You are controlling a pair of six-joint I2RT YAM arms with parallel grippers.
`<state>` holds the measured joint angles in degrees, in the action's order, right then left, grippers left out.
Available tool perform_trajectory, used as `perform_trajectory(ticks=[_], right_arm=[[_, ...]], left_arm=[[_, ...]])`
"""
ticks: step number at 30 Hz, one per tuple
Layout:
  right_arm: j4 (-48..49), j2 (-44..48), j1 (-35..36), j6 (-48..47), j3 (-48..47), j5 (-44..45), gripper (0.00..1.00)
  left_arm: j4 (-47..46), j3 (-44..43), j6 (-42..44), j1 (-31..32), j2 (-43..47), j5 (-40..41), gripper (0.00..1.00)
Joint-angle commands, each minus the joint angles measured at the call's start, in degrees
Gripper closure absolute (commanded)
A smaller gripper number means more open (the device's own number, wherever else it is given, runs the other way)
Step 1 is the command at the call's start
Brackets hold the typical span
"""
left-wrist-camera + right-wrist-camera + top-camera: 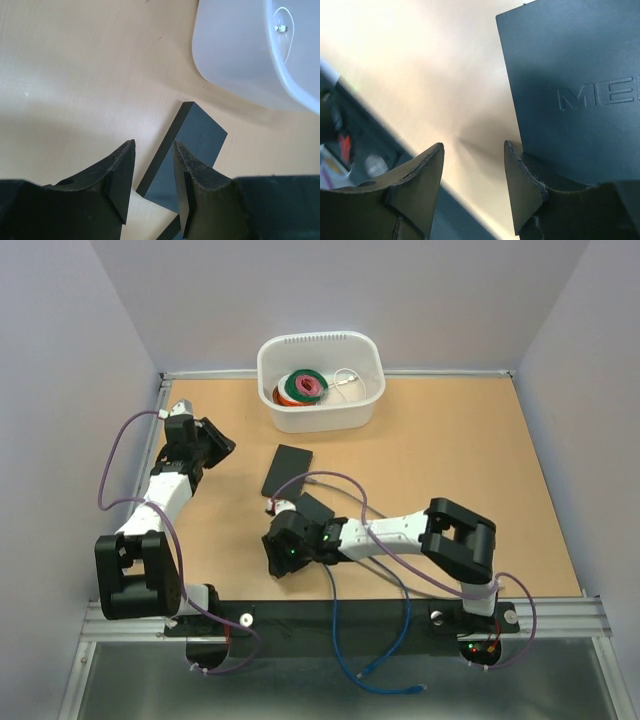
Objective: Insert the plug into the switch port
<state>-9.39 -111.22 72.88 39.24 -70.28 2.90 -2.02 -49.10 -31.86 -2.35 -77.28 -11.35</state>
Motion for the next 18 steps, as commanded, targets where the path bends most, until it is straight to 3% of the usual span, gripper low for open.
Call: perform_trajectory(ticks=[1,14,18], right_arm=[[-4.85,0.82,-7.57,-3.99,5.15,5.72,0.42],[-7.49,5.13,-24.87,-17.88,4.9,6.69,0.42],[-8.01,5.22,-27.09,-20.52,2.88,5.81,0.42]], left_arm=[[0.26,-1.17,1.27,-0.29,2.22,0.1,0.53],[-0.79,-0.21,0.66,-0.2,1.25,-0.69,0.53],[-1.41,0.58,0.13,-0.2,1.6,-1.3,0.53]])
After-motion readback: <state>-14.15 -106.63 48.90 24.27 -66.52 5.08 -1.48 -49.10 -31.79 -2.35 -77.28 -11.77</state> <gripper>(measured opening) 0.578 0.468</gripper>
